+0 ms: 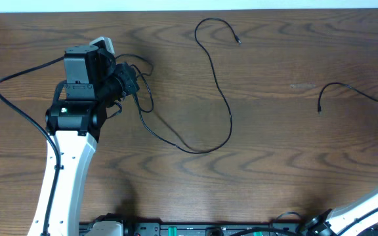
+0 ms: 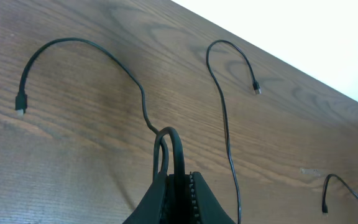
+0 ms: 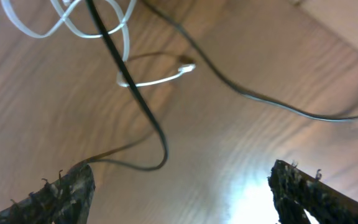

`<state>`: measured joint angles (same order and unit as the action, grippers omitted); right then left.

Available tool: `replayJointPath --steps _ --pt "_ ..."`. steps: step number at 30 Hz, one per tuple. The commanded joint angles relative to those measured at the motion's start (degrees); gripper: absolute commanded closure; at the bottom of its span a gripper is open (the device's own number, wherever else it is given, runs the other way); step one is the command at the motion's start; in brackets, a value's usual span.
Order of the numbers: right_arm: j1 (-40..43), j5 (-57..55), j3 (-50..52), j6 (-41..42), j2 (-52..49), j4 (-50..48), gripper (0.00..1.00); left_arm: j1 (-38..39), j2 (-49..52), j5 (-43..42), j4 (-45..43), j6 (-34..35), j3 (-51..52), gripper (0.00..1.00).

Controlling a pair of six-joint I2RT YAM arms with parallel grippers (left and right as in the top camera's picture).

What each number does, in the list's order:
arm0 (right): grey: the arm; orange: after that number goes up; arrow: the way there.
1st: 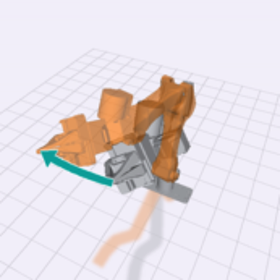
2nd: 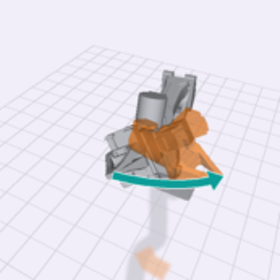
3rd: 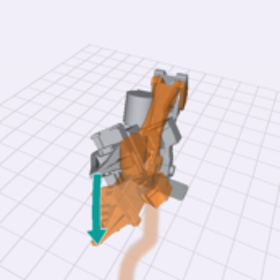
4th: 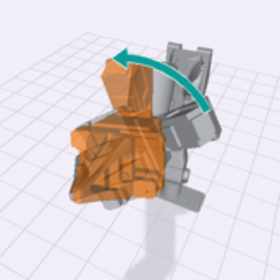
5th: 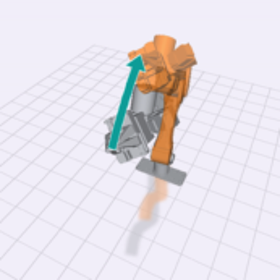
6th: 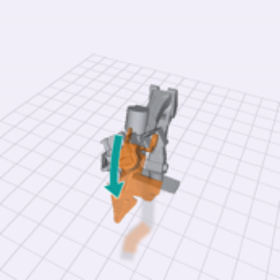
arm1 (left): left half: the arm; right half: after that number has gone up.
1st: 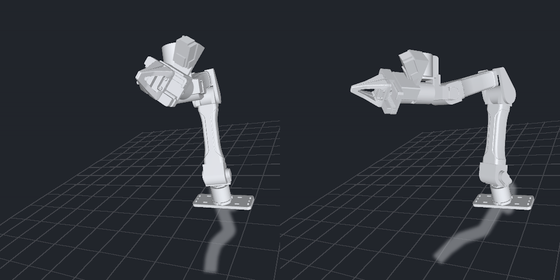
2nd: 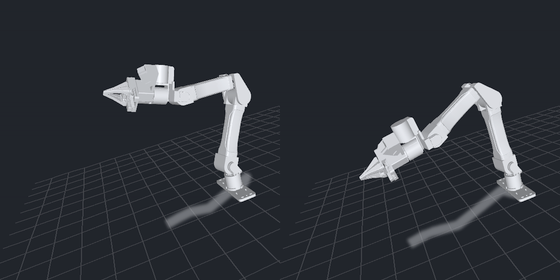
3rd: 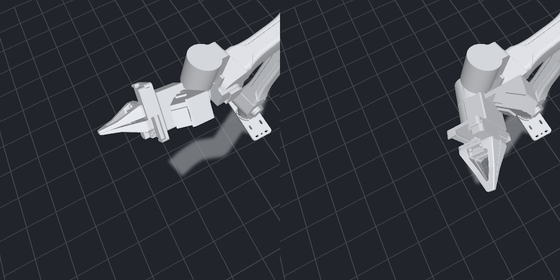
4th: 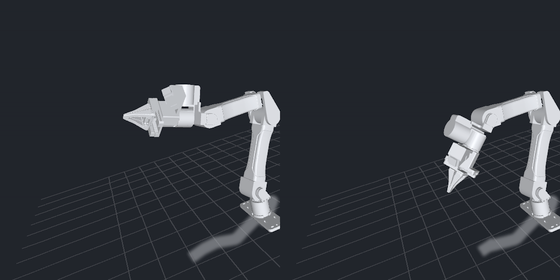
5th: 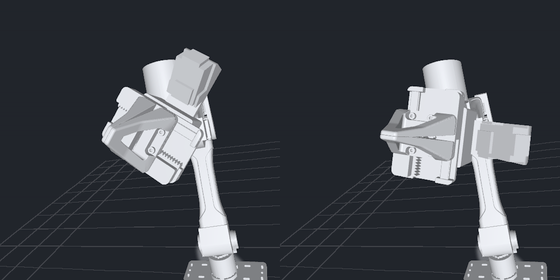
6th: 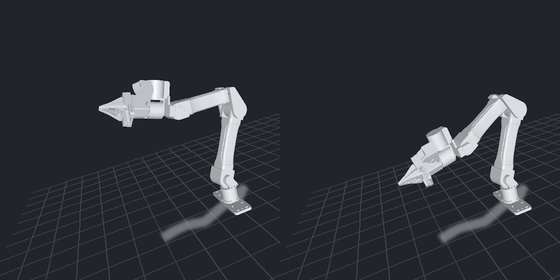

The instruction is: Untangle cables

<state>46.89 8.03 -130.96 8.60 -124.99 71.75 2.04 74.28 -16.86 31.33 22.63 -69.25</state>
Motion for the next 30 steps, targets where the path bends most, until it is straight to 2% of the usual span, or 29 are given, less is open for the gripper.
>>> replayJointPath --steps 1,5,9,16,19,22,25,30 --pt "-0.48 9.73 -0.46 -4.76 3.17 0.07 0.08 0.42 0.31 -0.52 -0.55 -0.52 -1.38 0.92" --pt "-1.05 17.11 -0.46 -8.11 6.16 0.33 0.02 1.4 0.31 -0.5 -1.05 -0.55 -1.38 0.92" --pt "-1.81 23.1 -0.46 -11.17 9.64 1.27 0.05 2.03 0.31 -0.5 -1.86 -0.55 -1.38 0.92" --pt "-7.67 23.63 -0.46 -14.12 11.61 6.1 0.06 2.08 0.31 -0.7 -2.75 -0.55 -1.38 0.92" --pt "-12.02 23.67 -0.46 -16.17 11.54 7.37 0.06 2.08 0.31 -4.15 -5.7 -0.52 -1.38 0.92" --pt "-16.9 23.69 -0.46 -17.44 11.54 7.56 0.06 2.08 0.31 -11.32 -12.68 -0.04 -1.38 0.92" --pt "-22.12 24.28 -0.46 -18.8 11.54 7.61 0.06 2.08 0.31 -15.13 -19.65 5.4 -1.38 0.92" --pt "-30.82 30.29 -0.46 -22.25 11.47 7.28 0.04 3.37 0.31 -15.47 -24.68 16.35 -1.38 0.92"
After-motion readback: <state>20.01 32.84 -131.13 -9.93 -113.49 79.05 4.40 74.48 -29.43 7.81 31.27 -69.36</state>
